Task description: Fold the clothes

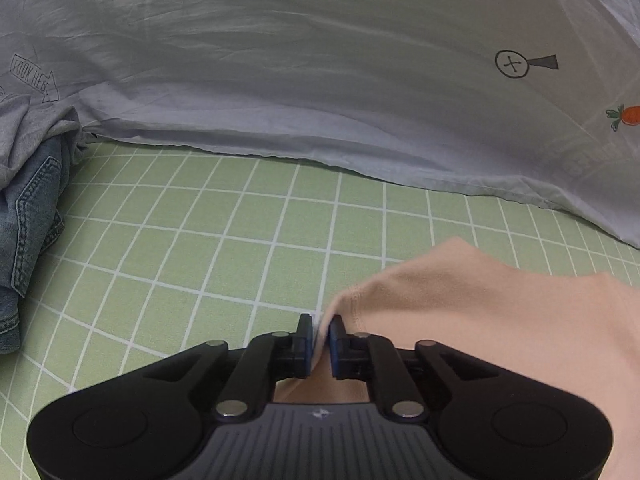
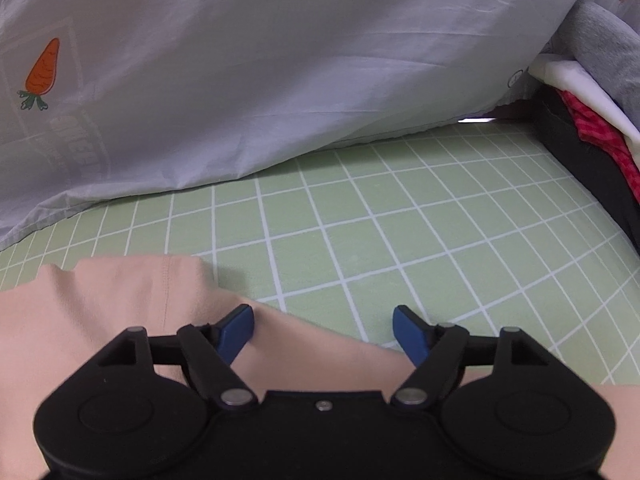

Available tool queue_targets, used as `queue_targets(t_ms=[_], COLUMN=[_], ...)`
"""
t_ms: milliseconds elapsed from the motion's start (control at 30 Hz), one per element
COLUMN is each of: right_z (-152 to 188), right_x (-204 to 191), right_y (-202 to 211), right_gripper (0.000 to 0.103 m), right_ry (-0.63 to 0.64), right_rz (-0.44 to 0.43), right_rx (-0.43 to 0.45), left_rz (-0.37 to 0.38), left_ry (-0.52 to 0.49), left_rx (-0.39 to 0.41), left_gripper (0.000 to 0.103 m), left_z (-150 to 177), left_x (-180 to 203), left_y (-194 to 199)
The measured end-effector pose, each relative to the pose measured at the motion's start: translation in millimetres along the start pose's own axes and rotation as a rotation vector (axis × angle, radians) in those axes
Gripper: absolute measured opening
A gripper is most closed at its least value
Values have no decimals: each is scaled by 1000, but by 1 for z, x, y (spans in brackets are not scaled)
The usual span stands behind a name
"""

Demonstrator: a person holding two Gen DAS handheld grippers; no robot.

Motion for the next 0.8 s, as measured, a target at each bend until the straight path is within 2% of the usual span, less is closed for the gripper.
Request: queue_targets(t_ms=[33, 67, 133, 300, 567, 800], right_z=[2, 4, 14, 56, 142, 179], right_x=[2, 4, 9, 28, 57, 65], right_y=[5, 12, 30, 83, 151, 190], right_gripper=[82, 83, 97, 97, 97, 97], right_ry=[7, 19, 40, 26, 4, -24], right_rz=[27, 55, 79, 47, 7, -22], right_rx=[4, 12, 29, -1, -105, -130], left_rz=[3, 6, 3, -79, -222, -218], left_ry=[11, 22, 49, 95, 281, 356], left_rx=[8, 15, 34, 13, -104, -159], left_gripper=[38, 44, 63, 75, 80, 80], left_z=[4, 8, 22, 78, 201, 268], left_x=[-3, -7, -17, -47, -93, -102], left_y=[8, 16, 36, 93, 175, 202])
Point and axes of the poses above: each gripper's, at about its wrist camera, not at the fingertips, and y roughly against the way its jaws point, x to its right, z to its underside, the point moved 4 cm from there along -y, roughly the way its jaws point, and after that the axes turned 12 degrees about -y, right-handed, at the moved point
